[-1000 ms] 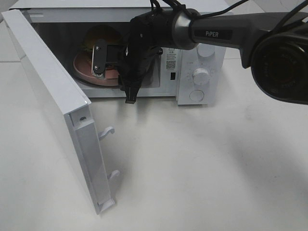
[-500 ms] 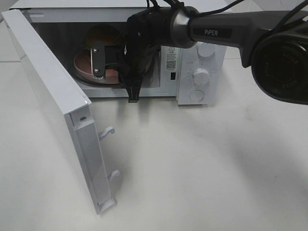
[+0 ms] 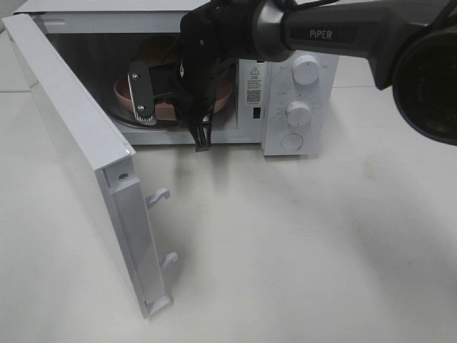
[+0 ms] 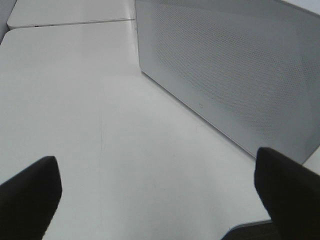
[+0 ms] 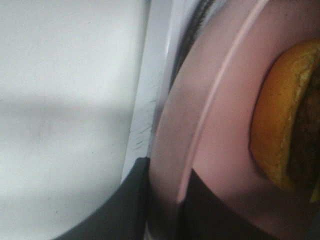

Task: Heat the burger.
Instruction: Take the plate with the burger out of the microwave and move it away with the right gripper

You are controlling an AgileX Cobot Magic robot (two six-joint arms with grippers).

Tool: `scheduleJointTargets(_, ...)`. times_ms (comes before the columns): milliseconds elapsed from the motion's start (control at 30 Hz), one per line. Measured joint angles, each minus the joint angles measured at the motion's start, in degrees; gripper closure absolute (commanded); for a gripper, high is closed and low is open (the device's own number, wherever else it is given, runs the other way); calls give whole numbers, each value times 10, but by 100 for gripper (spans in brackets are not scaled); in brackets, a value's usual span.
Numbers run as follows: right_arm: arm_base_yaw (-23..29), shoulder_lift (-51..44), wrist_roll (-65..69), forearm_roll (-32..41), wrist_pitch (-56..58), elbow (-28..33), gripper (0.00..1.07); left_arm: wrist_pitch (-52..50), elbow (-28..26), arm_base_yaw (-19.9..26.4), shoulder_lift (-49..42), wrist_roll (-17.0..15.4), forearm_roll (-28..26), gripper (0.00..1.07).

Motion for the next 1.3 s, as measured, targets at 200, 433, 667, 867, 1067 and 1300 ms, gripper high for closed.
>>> scheduleJointTargets(200, 1, -50, -42, 1, -48, 95, 107, 0, 0, 0, 0, 0, 0, 9)
scheduleJointTargets(433, 1, -110, -88, 6, -127, 214, 107, 0, 0, 0, 0, 0, 0, 9)
scheduleJointTargets(667, 2, -167, -131, 15, -190, 315, 107, 0, 0, 0, 0, 0, 0, 9)
scheduleJointTargets(867, 3, -191, -147, 15, -207, 351, 107, 0, 0, 0, 0, 0, 0, 9)
scheduleJointTargets(1067, 5, -231, -179, 15, -215, 402, 107, 0, 0, 0, 0, 0, 0, 9)
scheduleJointTargets(1300, 5, -273, -182, 15, -226, 435, 107, 0, 0, 0, 0, 0, 0, 9)
